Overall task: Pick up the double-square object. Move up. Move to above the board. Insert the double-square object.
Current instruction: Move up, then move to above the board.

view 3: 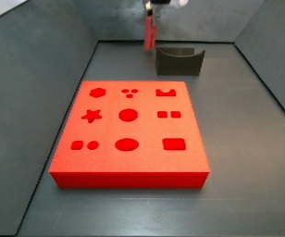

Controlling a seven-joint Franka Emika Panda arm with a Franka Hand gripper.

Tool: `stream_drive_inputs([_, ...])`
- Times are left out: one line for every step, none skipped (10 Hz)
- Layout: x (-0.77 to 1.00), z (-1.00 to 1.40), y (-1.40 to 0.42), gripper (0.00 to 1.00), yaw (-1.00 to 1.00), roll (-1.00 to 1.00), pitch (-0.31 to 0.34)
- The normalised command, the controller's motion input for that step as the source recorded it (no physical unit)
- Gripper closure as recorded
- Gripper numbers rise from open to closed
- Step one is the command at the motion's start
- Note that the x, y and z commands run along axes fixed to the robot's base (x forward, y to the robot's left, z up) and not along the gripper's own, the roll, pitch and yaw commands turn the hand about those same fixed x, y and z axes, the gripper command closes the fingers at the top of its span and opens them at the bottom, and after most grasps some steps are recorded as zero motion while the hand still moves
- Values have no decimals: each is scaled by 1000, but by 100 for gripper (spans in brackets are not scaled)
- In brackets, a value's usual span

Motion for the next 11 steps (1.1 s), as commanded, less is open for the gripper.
stream_drive_inputs([-53, 605, 6, 100, -12, 7, 49])
stream_drive_inputs([-39, 442, 3, 100, -16, 20, 52])
stream_drive_inputs([-27, 265, 6, 100, -18, 32, 56])
stream_drive_inputs([62, 1000, 44, 100, 14, -113, -41])
stream_drive_inputs([62, 1000, 44, 100, 14, -113, -28])
stream_drive_inputs([56, 1000, 43, 100, 6, -111, 5])
stream_drive_inputs([56, 1000, 45, 100, -7, -102, 44])
stream_drive_inputs([57, 1000, 47, 100, -16, -92, 68])
stream_drive_inputs([57, 1000, 48, 100, -22, -81, 81])
stream_drive_inputs([56, 1000, 50, 100, -25, -69, 85])
stream_drive_inputs([53, 1000, 52, 100, -28, -54, 92])
